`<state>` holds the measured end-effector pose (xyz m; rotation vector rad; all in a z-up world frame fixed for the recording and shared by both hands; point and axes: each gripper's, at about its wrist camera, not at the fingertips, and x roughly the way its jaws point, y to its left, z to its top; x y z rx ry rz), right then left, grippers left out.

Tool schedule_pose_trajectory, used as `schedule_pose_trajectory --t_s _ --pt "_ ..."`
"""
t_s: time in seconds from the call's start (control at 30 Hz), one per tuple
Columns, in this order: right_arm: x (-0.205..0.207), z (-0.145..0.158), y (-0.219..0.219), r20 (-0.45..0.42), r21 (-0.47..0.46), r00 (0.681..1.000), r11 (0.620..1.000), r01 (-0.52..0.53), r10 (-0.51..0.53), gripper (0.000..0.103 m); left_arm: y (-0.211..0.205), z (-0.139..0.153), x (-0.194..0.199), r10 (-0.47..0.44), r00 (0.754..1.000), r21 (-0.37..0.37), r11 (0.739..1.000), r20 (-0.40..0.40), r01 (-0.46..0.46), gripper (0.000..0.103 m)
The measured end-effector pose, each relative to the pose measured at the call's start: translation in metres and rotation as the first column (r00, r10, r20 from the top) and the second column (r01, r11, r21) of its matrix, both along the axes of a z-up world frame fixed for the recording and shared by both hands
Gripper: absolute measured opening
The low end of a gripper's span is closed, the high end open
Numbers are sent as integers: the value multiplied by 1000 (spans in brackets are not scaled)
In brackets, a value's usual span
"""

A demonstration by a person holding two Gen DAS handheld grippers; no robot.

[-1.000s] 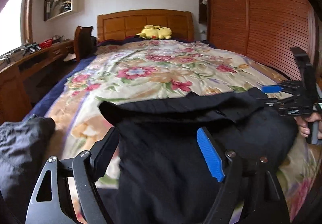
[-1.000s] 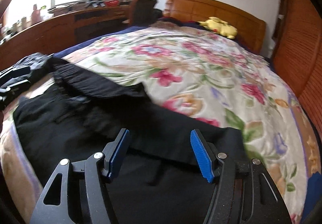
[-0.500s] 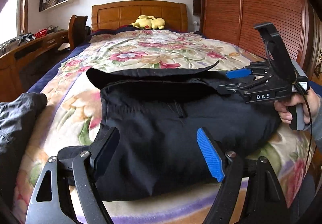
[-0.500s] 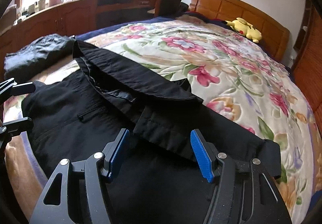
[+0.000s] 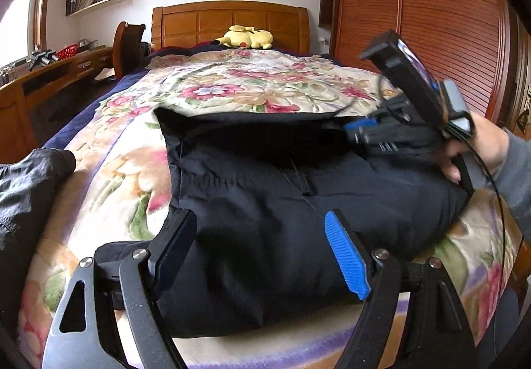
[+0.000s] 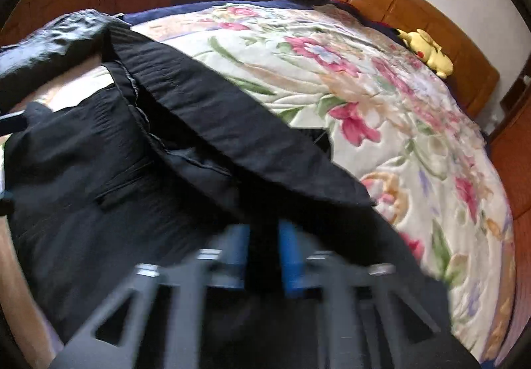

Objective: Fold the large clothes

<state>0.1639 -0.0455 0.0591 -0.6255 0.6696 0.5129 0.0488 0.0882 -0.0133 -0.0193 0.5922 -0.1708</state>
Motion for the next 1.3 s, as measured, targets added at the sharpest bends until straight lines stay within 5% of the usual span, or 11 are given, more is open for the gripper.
schedule_pose_trajectory --t_s 0.3,0.47,0.73,1.03,1.3 --pt "52 25 28 160 53 979 992 118 -125 6 -2 0 6 2 1000 15 1000 -13 -1 80" --pt "65 36 21 118 168 973 969 179 -200 64 -3 -1 6 -1 1000 19 1000 -13 1 80" --pt "57 38 -49 123 175 952 951 256 -279 65 -4 -4 3 -2 1000 25 1000 -8 2 80" --pt "101 -22 -148 -110 157 862 848 507 -495 64 -9 -7 6 8 1000 52 999 -14 -8 80" --pt "129 -39 -179 -239 228 858 833 505 -455 60 -11 -8 8 12 1000 69 998 -19 -11 80"
